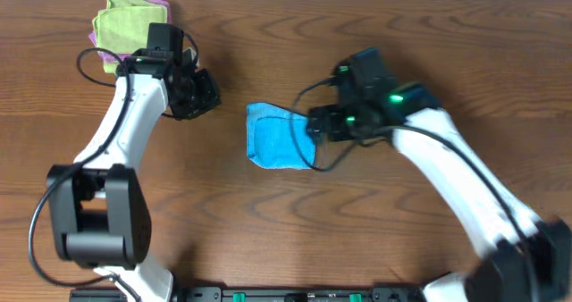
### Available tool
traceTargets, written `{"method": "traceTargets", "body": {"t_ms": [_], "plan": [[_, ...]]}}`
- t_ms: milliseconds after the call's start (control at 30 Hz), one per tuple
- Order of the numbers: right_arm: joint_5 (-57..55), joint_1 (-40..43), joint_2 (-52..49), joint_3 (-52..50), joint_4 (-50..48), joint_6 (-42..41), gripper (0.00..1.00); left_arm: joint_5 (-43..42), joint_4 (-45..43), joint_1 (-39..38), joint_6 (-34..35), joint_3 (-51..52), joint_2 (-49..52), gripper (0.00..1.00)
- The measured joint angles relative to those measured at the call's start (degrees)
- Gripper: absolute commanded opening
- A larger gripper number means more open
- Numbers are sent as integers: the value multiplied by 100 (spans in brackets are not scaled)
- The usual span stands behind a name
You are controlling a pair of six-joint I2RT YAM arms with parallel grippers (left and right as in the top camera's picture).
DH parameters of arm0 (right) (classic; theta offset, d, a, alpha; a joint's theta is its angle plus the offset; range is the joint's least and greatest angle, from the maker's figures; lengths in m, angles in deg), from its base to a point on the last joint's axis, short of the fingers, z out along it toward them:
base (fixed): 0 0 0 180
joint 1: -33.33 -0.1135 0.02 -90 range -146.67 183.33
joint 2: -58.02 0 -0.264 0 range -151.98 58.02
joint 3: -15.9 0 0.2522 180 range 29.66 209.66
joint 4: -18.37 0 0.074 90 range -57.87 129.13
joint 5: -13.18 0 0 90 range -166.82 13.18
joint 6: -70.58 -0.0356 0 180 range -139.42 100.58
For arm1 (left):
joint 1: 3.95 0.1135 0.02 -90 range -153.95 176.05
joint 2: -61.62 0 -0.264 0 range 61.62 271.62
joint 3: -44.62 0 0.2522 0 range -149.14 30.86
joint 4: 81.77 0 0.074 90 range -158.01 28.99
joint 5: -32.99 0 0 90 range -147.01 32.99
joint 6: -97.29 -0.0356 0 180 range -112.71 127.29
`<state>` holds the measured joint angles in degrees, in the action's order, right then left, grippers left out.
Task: Fold the cloth
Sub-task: 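Release the left end and lower the folded blue cloth with the right gripper, then retract the right gripper and move the left gripper to the folded cloth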
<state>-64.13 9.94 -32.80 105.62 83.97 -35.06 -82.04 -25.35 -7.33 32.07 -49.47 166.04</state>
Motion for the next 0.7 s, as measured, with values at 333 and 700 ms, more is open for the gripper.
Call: {"method": "traceTargets", "body": {"t_ms": [333, 700], "plan": [[-308, 791, 3412, -2221, 446, 136, 99, -413, 1475, -9, 551, -35, -260, 13], [-378, 946, 6607, -3499, 1088, -859, 99, -564, 1292, -595, 1084, 1213, -730, 9]]}}
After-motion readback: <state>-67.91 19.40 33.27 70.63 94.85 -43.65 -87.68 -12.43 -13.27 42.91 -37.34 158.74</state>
